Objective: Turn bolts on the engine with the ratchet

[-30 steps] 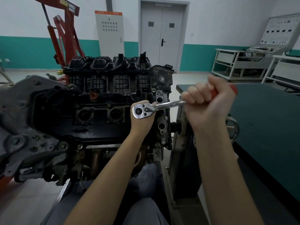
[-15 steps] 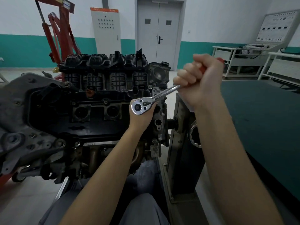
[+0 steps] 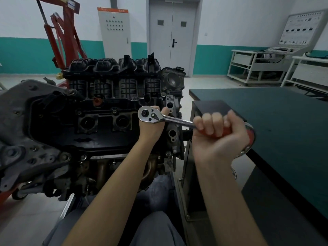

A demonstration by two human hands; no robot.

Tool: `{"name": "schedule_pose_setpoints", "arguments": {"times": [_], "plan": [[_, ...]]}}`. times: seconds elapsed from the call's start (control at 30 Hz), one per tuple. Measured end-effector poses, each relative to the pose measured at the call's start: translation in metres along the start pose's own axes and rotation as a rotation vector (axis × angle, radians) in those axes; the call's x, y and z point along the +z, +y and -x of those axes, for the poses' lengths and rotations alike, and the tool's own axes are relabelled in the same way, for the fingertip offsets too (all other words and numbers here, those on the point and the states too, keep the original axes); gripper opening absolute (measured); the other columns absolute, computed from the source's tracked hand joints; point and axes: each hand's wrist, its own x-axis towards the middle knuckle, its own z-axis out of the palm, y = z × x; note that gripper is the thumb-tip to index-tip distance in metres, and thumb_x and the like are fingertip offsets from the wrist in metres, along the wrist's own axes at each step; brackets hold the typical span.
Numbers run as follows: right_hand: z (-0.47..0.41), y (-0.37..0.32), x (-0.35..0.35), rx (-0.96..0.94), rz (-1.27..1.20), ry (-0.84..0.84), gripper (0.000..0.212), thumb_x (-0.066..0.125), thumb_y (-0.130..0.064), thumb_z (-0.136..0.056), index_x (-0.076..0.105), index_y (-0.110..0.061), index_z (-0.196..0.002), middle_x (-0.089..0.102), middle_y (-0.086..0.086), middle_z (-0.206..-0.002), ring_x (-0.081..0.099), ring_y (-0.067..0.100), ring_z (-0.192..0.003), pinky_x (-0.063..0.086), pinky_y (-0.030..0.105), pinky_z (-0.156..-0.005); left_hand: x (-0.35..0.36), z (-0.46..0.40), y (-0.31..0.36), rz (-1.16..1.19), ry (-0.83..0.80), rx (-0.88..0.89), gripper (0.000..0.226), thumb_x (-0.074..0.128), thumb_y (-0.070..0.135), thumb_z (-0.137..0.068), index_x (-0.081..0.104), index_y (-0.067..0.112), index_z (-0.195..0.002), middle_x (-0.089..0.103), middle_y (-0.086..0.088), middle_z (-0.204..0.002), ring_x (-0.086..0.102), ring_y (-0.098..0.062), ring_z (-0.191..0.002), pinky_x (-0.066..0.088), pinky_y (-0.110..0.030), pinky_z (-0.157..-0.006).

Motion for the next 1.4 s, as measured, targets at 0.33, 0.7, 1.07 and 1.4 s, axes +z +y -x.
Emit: {"name": "schedule_pose_setpoints", "arguments": {"times": [0.33, 0.7, 1.07, 1.4], "plan": [[-0.075, -0.014, 0.061, 0.345, 0.333, -0.124, 0.036, 0.041, -0.007, -0.085, 0.030, -0.019, -0.054, 0.022, -0.007, -0.039, 0.019, 0.009, -0.034, 0.022, 0.018, -0.037, 0.000, 0.003, 0.003, -0.013, -0.068, 0.015, 0.055, 0.059, 0.003, -0.085, 0.040, 0.033, -0.042, 0.039, 0.017, -0.045, 0.034, 0.000, -0.043, 0.030, -0.014, -0.046], [0.002, 0.003, 0.000, -0.004, -0.023, -0.010, 0.035, 0.042, -0.012, -0.081, 0.033, -0.019, -0.048, 0.024, -0.005, -0.040, 0.023, 0.012, -0.038, 0.031, 0.022, -0.043, 0.001, 0.000, 0.000, 0.037, 0.045, 0.013, 0.057, 0.065, 0.002, -0.088, 0.025, 0.020, -0.052, 0.027, 0.016, -0.041, 0.025, -0.002, -0.040, 0.025, -0.013, -0.045], [-0.068, -0.010, 0.055, 0.293, 0.276, -0.113, 0.035, 0.042, -0.007, -0.085, 0.029, -0.019, -0.054, 0.021, -0.007, -0.039, 0.019, 0.009, -0.034, 0.022, 0.018, -0.037, 0.002, 0.001, 0.001, 0.036, -0.018, 0.019, 0.053, 0.061, 0.007, -0.082, 0.037, 0.031, -0.042, 0.036, 0.018, -0.043, 0.031, 0.000, -0.041, 0.029, -0.011, -0.045], [-0.006, -0.002, 0.001, 0.011, -0.006, -0.023, 0.032, 0.045, -0.013, -0.076, 0.032, -0.020, -0.047, 0.023, -0.006, -0.039, 0.022, 0.011, -0.037, 0.029, 0.021, -0.041, 0.003, 0.002, 0.001, 0.015, 0.039, 0.048, 0.059, 0.071, 0.013, -0.087, 0.026, 0.023, -0.049, 0.031, 0.016, -0.040, 0.029, -0.001, -0.038, 0.027, -0.011, -0.044]]}}
